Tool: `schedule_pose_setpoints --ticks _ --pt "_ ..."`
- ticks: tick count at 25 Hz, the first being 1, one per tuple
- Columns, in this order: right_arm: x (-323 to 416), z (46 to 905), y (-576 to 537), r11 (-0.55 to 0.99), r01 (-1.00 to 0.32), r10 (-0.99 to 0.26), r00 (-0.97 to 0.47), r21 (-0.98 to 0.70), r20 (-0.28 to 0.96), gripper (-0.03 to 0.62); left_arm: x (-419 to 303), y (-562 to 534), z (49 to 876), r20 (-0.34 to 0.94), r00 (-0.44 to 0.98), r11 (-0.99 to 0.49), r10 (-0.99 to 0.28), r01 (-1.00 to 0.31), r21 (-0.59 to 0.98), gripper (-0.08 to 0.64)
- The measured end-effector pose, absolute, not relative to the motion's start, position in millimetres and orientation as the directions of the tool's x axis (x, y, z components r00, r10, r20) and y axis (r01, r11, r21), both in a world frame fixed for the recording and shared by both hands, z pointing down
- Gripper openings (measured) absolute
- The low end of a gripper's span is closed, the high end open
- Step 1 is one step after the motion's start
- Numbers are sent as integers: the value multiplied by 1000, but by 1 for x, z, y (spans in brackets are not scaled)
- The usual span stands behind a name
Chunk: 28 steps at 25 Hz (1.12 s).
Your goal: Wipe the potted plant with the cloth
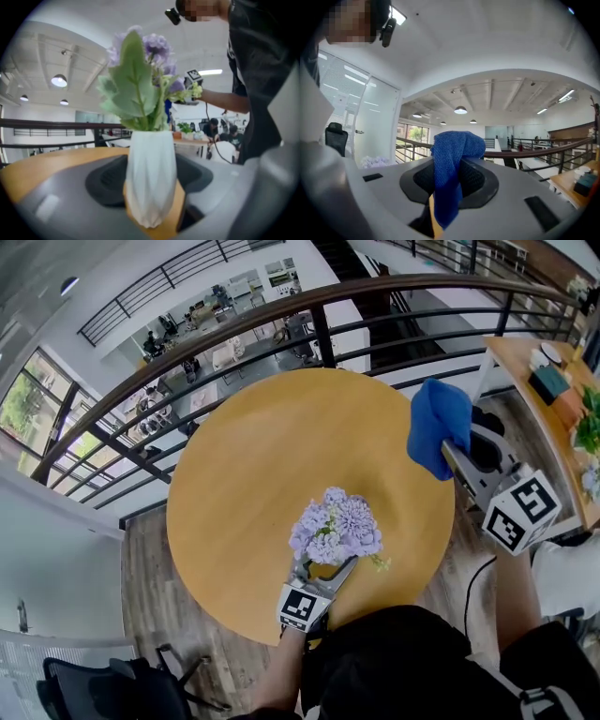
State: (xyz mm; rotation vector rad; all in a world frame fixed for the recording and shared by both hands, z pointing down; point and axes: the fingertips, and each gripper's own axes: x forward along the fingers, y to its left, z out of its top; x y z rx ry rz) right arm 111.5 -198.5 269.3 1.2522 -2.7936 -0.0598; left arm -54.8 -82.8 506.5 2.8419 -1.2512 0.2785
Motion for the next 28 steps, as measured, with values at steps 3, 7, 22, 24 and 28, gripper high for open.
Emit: schedule_pose_setpoints --ticks 3,7,22,24,28 --pt "60 245 -171 782 -605 -615 -788 152 25 104 -54 -83 507 176 664 -680 -727 -731 -52 307" --pt "1 286 -143 883 -403 -450 -873 241 188 104 -54 -84 506 175 664 -679 -727 -733 -44 307" --pt "53 424 -193 777 -619 -586 -642 116 495 104 -57 -83 507 161 664 -677 -730 -734 -42 307" --pt "61 421 -197 755 -644 -613 -628 122 479 104 -57 -83 507 159 665 -678 -729 -734 -42 307" --pt "55 379 -196 752 -630 -650 -660 193 376 104 -56 -84 508 165 668 -682 -726 -730 -43 307"
